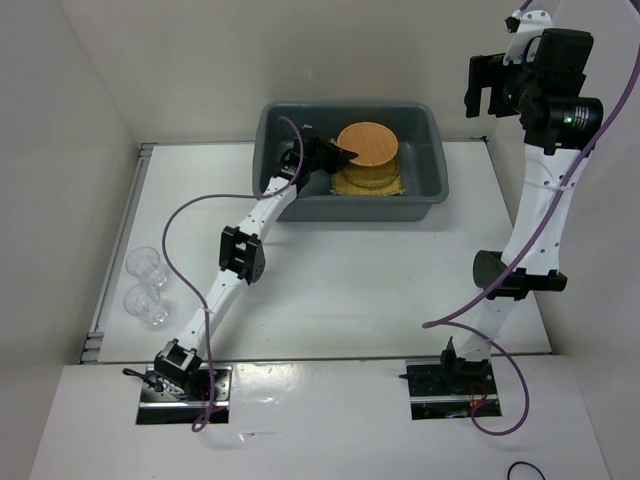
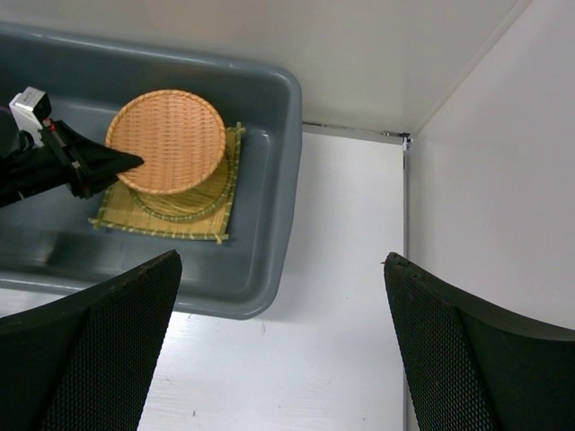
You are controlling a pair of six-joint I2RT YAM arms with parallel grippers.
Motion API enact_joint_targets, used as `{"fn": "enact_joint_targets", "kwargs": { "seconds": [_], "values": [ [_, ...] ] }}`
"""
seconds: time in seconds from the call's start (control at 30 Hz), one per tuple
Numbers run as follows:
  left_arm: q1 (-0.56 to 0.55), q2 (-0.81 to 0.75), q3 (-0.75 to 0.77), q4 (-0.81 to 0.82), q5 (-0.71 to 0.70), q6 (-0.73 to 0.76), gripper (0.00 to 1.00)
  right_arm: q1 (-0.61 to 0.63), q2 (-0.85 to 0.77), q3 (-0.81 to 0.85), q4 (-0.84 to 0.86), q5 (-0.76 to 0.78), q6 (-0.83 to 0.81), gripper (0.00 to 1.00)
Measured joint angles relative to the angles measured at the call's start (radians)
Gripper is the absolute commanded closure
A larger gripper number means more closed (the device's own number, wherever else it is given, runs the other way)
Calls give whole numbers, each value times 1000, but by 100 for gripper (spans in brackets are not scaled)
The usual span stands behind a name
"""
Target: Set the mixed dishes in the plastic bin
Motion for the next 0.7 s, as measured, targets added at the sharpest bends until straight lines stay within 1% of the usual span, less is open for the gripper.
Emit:
{"fn": "enact_joint_targets", "kwargs": {
  "seconds": [0.13, 0.33, 0.47, 0.5, 0.53, 0.57, 0.63, 0.7],
  "values": [
    [0, 1, 0, -2, 6, -18, 83, 0, 3, 2, 0, 0, 0, 2],
    [-1, 5, 4, -30, 37, -52, 72, 0, 7, 5, 0, 0, 0, 2],
    [-2, 7, 10, -59, 66, -70, 61, 0, 7, 5, 0, 0, 0, 2],
    [-2, 8, 10, -65, 71, -77, 54, 0, 7, 5, 0, 0, 0, 2],
    [-3, 8, 10, -71, 76, -80, 52, 0, 7, 5, 0, 0, 0, 2],
    [-3, 8, 11, -76, 84, -85, 52, 0, 7, 5, 0, 0, 0, 2],
    [-4, 9, 12, -82, 100, -88, 49, 0, 6, 5, 0, 0, -1, 2],
    [-4, 10, 14, -82, 120, -102, 49, 0, 6, 5, 0, 0, -5, 2]
  ]
}}
